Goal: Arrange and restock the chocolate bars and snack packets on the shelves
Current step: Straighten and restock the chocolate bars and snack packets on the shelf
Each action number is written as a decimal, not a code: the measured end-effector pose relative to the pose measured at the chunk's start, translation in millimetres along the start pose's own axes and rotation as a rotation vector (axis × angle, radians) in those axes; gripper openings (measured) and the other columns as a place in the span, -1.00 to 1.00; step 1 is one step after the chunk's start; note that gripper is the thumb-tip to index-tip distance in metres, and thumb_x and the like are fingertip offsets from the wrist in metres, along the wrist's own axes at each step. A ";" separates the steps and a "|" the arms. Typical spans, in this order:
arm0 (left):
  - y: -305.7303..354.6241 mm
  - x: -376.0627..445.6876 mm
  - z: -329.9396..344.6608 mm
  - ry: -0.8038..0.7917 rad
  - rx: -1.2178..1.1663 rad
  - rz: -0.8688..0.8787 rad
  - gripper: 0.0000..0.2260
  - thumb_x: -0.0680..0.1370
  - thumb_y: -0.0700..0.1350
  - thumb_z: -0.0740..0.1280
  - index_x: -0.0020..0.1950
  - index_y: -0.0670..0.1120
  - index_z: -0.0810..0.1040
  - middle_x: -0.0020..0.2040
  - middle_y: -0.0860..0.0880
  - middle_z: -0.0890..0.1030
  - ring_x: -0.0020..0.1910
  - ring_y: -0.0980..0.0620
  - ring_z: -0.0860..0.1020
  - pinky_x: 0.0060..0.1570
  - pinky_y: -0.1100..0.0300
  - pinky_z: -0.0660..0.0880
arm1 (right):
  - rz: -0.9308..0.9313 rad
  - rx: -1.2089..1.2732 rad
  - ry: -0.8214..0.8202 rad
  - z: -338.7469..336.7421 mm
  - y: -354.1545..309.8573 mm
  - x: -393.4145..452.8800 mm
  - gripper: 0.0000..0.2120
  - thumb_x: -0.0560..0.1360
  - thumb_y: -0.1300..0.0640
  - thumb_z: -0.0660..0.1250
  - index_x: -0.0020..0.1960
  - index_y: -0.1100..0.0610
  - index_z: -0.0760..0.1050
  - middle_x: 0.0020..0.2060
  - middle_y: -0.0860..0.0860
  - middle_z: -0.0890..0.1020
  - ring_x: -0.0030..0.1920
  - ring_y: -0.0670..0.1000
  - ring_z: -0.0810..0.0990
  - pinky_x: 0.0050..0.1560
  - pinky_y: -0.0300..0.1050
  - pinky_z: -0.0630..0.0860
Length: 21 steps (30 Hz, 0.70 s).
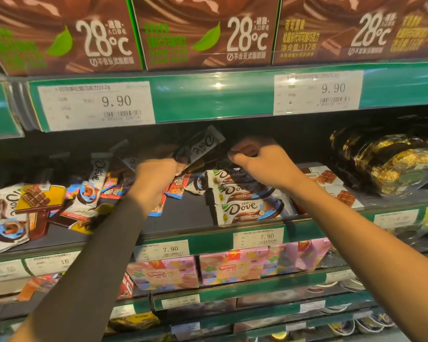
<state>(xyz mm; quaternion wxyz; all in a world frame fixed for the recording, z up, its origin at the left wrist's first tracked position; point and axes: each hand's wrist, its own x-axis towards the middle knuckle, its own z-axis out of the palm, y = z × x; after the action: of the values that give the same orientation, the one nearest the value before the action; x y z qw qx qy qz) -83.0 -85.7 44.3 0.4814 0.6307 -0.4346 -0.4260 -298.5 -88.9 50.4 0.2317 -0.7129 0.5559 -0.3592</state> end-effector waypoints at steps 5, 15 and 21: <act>0.0 -27.3 16.3 -0.082 -0.230 0.094 -0.82 0.43 -0.24 0.52 -0.05 -0.26 0.59 -0.11 -0.14 0.70 -0.14 -0.05 0.68 -0.06 0.12 0.60 | 0.161 0.333 -0.093 5.1 -27.0 -4.3 -0.88 0.56 0.02 0.36 -0.12 0.00 0.63 -0.19 -0.12 0.70 -0.19 -0.21 0.64 -0.11 -0.38 0.56; -22.6 -52.3 20.0 -0.157 0.142 0.306 -0.74 0.51 -0.14 0.45 0.18 0.01 0.56 0.04 0.10 0.59 -0.02 0.18 0.59 -0.08 0.33 0.53 | 0.284 0.265 -0.097 -26.9 -20.8 -13.5 -0.84 0.59 0.28 0.24 0.02 0.28 0.60 -0.02 0.11 0.69 -0.07 0.04 0.66 -0.08 -0.12 0.64; -42.5 -59.4 21.1 -0.218 0.512 0.411 -0.64 0.51 0.02 0.43 0.27 0.07 0.45 0.12 0.19 0.47 0.10 0.20 0.47 0.09 0.24 0.41 | 0.037 -0.092 -0.173 -38.5 -0.3 -22.7 -0.81 0.63 0.10 0.26 0.22 0.12 0.47 -0.15 0.08 0.64 -0.11 0.02 0.67 -0.31 -0.21 0.52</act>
<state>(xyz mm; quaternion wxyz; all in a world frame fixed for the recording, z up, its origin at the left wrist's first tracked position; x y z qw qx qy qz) -112.8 -27.0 6.2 0.3338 0.5813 -0.6942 -0.2622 -330.8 -64.3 69.4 0.2527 -0.7407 0.5627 -0.2662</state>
